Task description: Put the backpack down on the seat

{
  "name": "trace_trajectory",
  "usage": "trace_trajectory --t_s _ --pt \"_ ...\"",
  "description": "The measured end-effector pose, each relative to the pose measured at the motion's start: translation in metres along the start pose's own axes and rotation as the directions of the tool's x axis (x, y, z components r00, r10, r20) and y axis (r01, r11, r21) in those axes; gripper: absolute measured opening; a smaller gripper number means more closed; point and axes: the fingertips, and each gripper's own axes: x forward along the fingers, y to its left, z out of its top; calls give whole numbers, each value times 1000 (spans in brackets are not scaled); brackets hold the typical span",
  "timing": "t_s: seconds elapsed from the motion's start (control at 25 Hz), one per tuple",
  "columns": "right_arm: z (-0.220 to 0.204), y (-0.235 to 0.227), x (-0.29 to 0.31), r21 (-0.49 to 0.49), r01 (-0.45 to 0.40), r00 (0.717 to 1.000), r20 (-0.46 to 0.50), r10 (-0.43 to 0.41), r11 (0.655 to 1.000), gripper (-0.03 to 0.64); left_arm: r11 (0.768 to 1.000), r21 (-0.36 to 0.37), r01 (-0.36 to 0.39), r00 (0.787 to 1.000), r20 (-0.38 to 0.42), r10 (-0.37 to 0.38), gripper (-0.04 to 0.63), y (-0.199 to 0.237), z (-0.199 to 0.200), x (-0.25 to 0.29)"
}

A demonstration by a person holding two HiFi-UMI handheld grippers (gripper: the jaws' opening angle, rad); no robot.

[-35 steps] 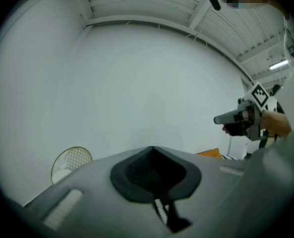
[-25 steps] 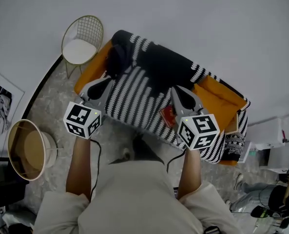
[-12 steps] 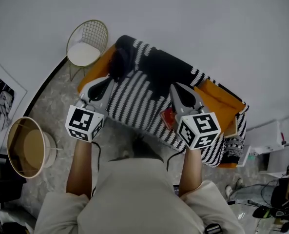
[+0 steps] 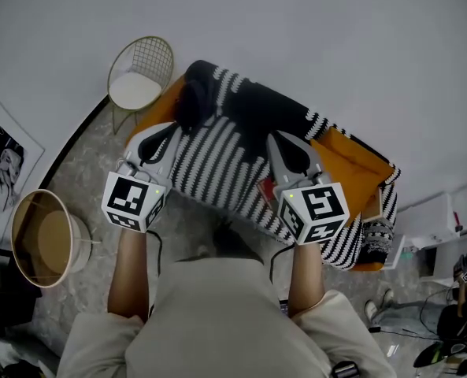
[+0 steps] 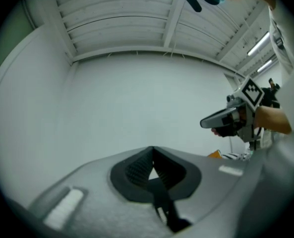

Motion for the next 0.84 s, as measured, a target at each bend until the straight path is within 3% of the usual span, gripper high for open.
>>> trace_trajectory --t_s 0.32,0.52,0.84 --pt "0 9 -2 -13 -11 1000 -1 11 1000 6 999 17 27 1000 5 -27 5 -8 9 -12" --pt "5 8 -7 -31 0 1000 9 1 1000 6 997 3 72 997 -11 -72 5 -20 9 -9" --pt "-2 7 -15 -38 7 1000 -13 -7 999 6 997 -35 74 996 -56 -75 5 -21 1 -11"
